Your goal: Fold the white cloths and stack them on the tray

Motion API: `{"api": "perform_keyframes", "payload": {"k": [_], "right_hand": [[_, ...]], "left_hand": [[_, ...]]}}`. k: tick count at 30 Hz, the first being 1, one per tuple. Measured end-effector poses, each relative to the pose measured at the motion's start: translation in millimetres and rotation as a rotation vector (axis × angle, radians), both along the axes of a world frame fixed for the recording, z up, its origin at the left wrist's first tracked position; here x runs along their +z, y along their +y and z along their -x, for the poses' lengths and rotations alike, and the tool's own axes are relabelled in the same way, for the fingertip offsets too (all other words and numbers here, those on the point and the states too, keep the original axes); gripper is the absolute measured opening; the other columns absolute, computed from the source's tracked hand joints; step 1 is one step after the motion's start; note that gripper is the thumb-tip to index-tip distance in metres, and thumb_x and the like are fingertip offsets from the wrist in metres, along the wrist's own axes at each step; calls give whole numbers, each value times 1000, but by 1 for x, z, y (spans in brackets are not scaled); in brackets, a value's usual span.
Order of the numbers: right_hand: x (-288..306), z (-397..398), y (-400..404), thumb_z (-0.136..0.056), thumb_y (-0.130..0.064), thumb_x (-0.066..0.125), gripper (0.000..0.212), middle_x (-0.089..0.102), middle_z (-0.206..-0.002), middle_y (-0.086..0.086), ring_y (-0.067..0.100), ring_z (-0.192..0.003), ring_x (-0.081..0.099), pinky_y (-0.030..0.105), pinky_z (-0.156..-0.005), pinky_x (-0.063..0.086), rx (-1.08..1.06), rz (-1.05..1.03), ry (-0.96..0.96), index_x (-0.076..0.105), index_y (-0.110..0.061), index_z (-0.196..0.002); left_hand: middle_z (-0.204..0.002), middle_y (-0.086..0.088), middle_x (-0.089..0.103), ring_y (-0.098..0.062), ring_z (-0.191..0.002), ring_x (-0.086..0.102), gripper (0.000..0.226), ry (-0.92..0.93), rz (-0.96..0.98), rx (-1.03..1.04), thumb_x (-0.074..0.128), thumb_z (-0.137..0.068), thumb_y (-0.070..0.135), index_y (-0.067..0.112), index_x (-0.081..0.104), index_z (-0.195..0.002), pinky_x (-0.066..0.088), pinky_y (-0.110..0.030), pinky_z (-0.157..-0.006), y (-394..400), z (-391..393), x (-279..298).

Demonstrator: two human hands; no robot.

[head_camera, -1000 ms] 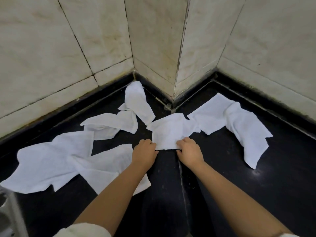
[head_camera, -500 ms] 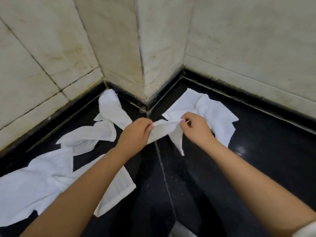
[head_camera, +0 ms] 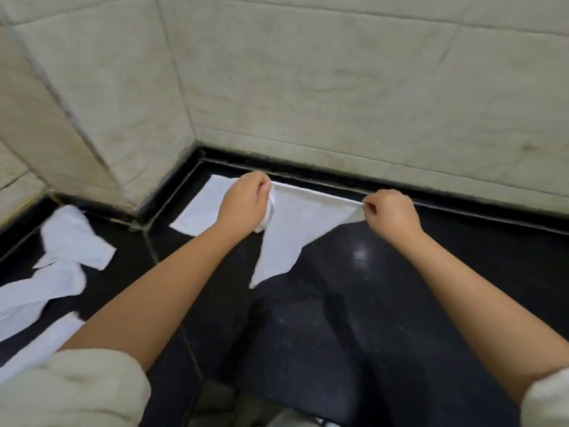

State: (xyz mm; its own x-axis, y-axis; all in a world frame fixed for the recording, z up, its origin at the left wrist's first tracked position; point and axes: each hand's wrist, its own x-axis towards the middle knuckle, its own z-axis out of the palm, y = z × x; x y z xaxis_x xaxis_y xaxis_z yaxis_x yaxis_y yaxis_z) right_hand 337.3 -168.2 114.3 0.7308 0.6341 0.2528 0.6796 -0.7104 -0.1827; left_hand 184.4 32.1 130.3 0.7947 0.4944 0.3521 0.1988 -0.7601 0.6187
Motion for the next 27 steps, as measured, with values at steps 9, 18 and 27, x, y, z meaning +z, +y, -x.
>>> {"api": "perform_keyframes", "payload": {"k": [9, 18, 27], "right_hand": [[-19, -6, -145, -79, -10, 37, 26, 62, -71, 23, 40, -64, 58, 43, -59, 50, 24, -231, -171, 60, 3, -78], [-109, 68, -221, -81, 0, 49, 19, 63, -97, 13, 27, -92, 59, 28, -79, 43, 127, 373, 646, 66, 0, -91], [-97, 44, -213, -80, -3, 49, 20, 56, -72, 0, 9, -63, 52, 21, -62, 41, -169, 356, 1106, 57, -15, -66]], "left_hand": [[-89, -7, 45, -20, -78, 42, 22, 144, -118, -179, 34, -98, 11, -2, 52, -97, 32, -31, -70, -82, -35, -44], [-92, -4, 55, -22, -88, 56, 19, 941, -173, -693, 44, -94, 16, 5, 58, -86, 45, -32, -79, -115, -6, -120], [-72, 2, 55, -5, -65, 55, 17, 1148, 195, -800, 49, -89, 11, 10, 54, -73, 45, -14, -57, -113, -31, -121]]}}
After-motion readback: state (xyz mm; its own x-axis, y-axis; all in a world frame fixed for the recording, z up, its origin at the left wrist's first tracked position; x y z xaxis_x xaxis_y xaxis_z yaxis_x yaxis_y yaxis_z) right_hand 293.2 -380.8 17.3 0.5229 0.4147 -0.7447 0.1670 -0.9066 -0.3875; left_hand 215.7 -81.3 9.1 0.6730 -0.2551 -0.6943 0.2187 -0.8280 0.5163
